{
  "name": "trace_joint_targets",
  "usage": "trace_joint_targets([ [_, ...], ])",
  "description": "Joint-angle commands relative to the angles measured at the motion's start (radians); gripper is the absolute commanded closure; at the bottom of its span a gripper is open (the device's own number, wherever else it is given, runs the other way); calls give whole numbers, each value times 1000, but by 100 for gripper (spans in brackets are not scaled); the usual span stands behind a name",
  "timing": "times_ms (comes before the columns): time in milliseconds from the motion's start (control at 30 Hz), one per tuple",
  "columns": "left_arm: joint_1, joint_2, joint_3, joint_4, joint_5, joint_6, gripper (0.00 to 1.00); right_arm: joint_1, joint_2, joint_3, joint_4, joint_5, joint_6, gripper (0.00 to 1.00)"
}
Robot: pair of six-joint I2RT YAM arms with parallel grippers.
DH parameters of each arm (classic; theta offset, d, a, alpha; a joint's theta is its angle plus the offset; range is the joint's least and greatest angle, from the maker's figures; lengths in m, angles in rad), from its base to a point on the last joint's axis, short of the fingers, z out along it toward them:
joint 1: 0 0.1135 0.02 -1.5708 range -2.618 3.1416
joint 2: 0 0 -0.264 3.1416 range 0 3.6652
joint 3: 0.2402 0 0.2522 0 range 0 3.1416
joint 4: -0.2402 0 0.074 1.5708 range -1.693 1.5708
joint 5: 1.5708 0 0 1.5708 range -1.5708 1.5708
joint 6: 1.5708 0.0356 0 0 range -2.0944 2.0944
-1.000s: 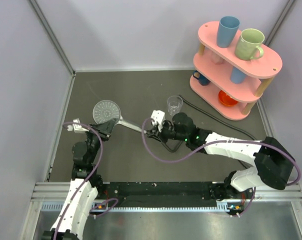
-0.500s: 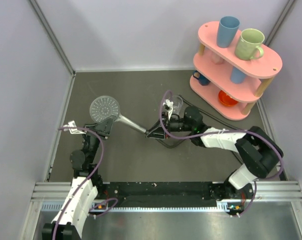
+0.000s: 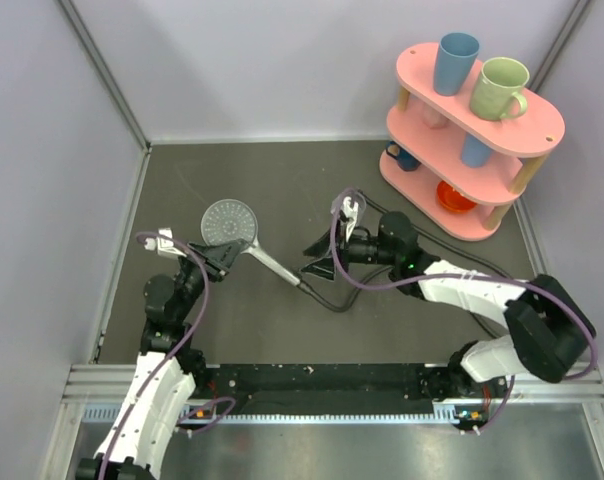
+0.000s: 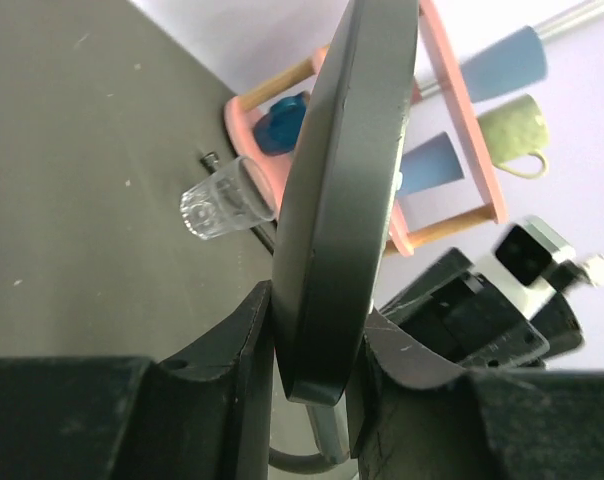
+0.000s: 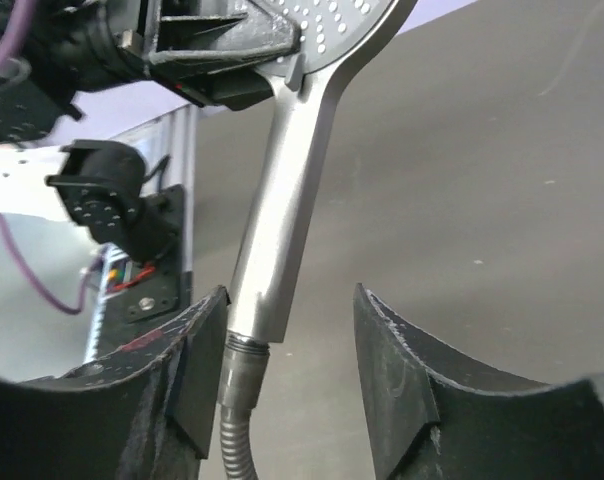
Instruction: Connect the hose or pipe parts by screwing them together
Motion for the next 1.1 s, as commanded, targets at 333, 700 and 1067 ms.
trace_joint_targets([
  [333, -5, 40, 511, -895, -385, -37, 100, 431, -214, 53, -362, 877, -808, 36],
  [700, -5, 89, 579, -1038, -405, -126, 100, 608, -30, 82, -182, 1218, -1108, 40],
  [1067, -3, 103, 566, -1036, -372, -146, 100, 651, 50, 105, -107, 1249, -1172, 51],
])
